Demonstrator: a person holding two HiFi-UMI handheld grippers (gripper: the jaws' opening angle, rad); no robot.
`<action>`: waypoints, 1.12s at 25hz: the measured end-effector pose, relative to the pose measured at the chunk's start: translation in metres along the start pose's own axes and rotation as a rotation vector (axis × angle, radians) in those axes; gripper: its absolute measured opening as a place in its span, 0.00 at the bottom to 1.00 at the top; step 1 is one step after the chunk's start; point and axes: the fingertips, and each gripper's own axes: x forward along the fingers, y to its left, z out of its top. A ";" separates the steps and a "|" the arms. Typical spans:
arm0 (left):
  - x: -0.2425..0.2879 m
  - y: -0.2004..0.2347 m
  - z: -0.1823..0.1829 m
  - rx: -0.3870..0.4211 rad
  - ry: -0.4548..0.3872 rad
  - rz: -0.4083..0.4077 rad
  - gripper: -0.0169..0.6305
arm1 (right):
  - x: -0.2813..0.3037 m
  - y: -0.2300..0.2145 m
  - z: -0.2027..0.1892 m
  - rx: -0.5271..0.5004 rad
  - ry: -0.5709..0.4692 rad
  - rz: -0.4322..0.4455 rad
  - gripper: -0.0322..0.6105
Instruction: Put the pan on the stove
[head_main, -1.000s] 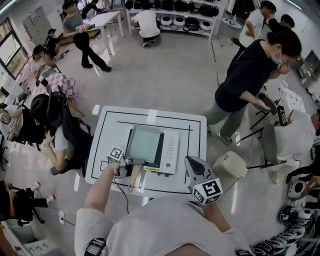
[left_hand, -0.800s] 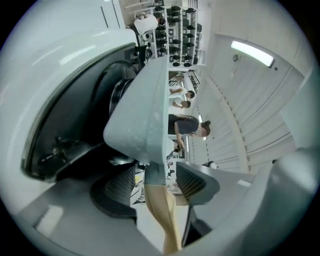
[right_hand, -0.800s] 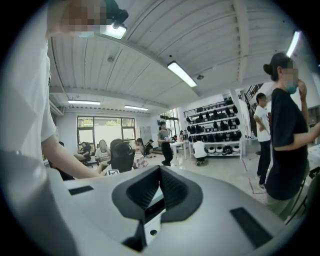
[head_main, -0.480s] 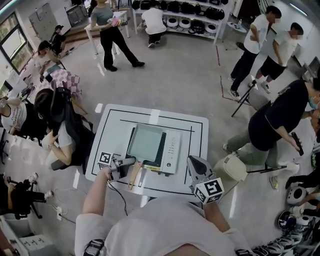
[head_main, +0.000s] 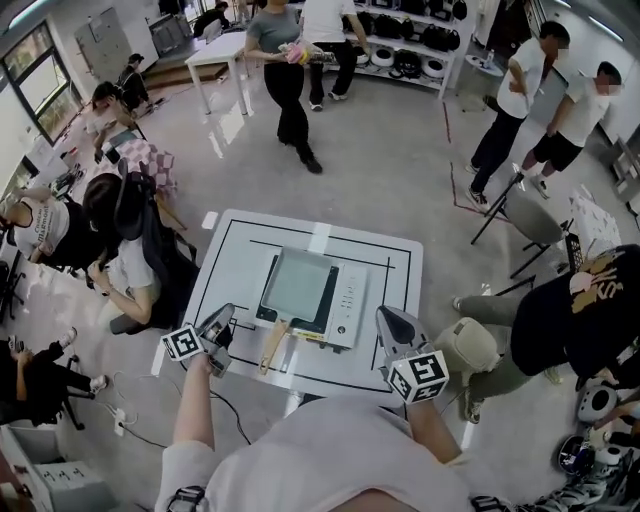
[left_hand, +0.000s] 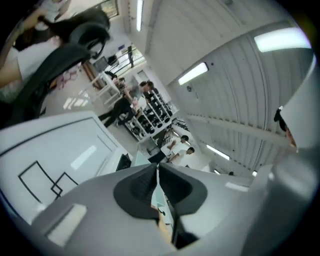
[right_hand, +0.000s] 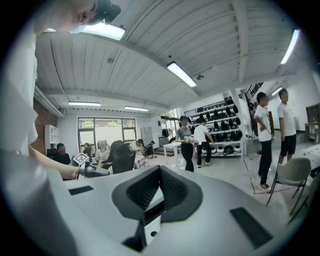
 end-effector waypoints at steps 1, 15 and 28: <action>-0.002 -0.009 0.005 0.080 -0.029 0.022 0.05 | 0.000 0.001 0.002 0.000 -0.003 0.002 0.06; -0.025 -0.162 0.010 0.824 -0.381 0.430 0.04 | -0.011 0.013 0.029 0.003 -0.044 0.041 0.06; -0.024 -0.183 -0.024 0.918 -0.379 0.465 0.04 | -0.018 0.023 0.037 -0.006 -0.075 0.065 0.06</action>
